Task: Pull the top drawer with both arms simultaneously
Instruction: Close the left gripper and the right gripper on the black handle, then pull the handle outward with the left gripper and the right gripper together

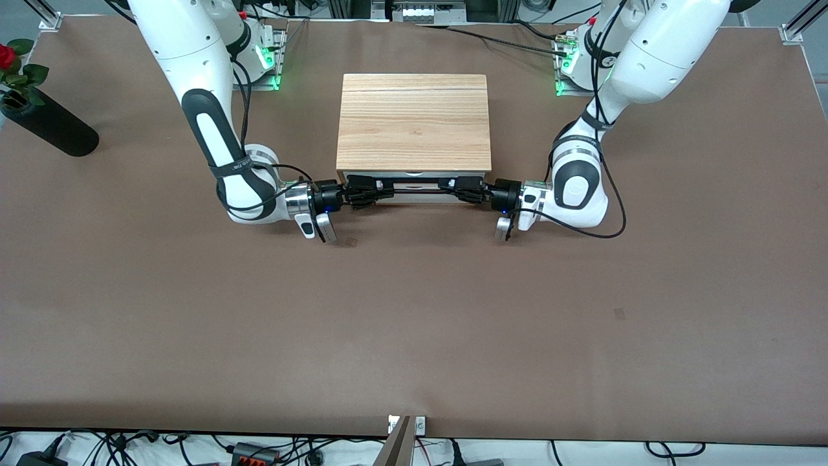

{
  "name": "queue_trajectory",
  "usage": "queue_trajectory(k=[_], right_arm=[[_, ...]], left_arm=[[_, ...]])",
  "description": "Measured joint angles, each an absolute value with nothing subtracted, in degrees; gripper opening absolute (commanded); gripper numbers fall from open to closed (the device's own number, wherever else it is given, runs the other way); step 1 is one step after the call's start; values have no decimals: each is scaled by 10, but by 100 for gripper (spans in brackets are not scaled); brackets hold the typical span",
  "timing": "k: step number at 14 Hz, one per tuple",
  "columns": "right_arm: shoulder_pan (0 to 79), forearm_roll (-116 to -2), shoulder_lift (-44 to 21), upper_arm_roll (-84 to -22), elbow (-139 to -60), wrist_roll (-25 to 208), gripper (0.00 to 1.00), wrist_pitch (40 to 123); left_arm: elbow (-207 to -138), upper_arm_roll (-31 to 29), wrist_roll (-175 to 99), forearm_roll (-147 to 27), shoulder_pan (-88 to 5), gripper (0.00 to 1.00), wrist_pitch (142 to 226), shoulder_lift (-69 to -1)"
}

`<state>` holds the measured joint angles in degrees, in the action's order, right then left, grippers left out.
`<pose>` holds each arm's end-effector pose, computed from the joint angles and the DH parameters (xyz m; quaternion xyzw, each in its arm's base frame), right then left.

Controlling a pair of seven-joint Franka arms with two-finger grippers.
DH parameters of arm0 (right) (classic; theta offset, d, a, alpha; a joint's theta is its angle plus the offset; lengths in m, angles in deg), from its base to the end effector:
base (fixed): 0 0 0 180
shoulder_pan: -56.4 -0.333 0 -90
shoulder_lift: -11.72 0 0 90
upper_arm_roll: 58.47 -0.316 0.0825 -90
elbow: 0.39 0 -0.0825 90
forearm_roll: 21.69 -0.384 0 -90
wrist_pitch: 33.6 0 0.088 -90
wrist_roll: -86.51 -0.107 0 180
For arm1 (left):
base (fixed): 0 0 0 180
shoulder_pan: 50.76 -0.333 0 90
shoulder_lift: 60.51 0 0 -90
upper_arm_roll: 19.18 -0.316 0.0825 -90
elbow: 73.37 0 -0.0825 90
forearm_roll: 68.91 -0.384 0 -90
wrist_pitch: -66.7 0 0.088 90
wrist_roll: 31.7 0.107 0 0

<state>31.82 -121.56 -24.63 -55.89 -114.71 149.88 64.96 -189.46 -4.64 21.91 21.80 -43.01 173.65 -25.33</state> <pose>0.5009 0.3014 0.1602 -0.7281 -0.0787 0.0421 0.6796 0.4980 -0.2865 0.1675 0.7435 -0.0242 -0.1037 0.6602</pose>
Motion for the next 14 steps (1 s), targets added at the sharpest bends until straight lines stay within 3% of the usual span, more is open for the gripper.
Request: queue_trajectory(k=[2,14], right_arm=[[318,-1216,-247,-559,-1147,1509,17,649],[321,-1224,-255,-558,-1139,1519,17,647]], left_arm=[[-1897,-46,221,224,-430,13,1737,-253],[-1886,-47,242,232,-431,13,1735,-243]])
